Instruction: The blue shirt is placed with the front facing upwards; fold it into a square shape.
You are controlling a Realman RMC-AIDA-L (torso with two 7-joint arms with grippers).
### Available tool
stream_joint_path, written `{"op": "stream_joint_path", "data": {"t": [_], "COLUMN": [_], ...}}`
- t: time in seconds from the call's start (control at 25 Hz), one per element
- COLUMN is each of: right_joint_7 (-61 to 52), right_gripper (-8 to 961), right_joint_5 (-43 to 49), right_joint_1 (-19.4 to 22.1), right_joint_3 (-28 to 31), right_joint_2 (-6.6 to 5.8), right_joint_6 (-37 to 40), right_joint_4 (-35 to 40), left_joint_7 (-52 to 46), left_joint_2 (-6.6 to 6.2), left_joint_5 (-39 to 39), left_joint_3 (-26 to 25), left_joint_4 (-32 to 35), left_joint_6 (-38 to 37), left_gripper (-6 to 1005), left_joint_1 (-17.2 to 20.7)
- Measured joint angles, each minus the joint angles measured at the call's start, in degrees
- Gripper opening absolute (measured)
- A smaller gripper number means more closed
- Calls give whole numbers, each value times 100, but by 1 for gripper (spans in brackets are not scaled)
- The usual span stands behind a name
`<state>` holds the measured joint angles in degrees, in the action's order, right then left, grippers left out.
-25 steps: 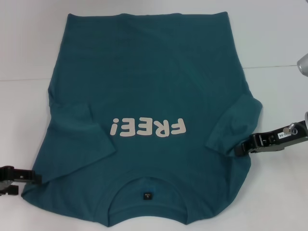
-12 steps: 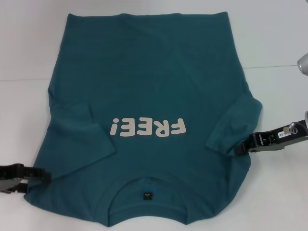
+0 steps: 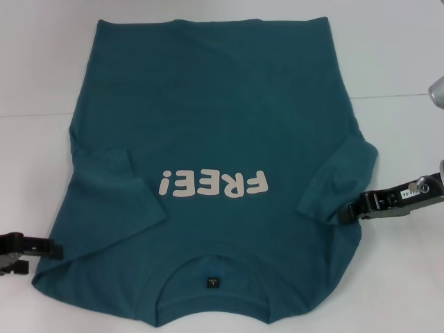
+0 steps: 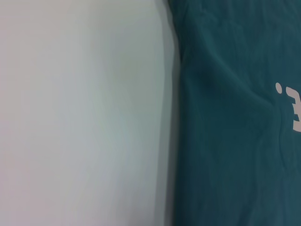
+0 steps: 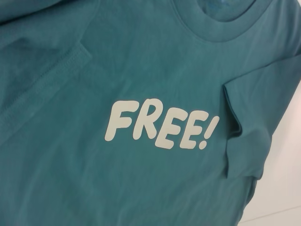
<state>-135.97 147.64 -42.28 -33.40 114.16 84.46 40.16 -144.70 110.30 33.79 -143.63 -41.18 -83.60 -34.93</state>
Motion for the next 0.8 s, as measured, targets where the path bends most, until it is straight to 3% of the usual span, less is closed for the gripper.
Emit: {"op": "stream_joint_path", "data": {"t": [0.8], "right_joint_7": [2], "right_gripper": [36], "right_joint_5": [-60], "right_joint_1": [0], "right_joint_3": [0], "right_joint_2": [-29], "right_joint_6": [0], "right_joint_4": [0], "left_joint_7": [-139], "left_joint_2": [70], "left_joint_5": [-139], "left_joint_3": [1], "left_joint_4": [84], "left_joint_6": [-136], "left_gripper": [868], "left_joint_1": [-111]}}
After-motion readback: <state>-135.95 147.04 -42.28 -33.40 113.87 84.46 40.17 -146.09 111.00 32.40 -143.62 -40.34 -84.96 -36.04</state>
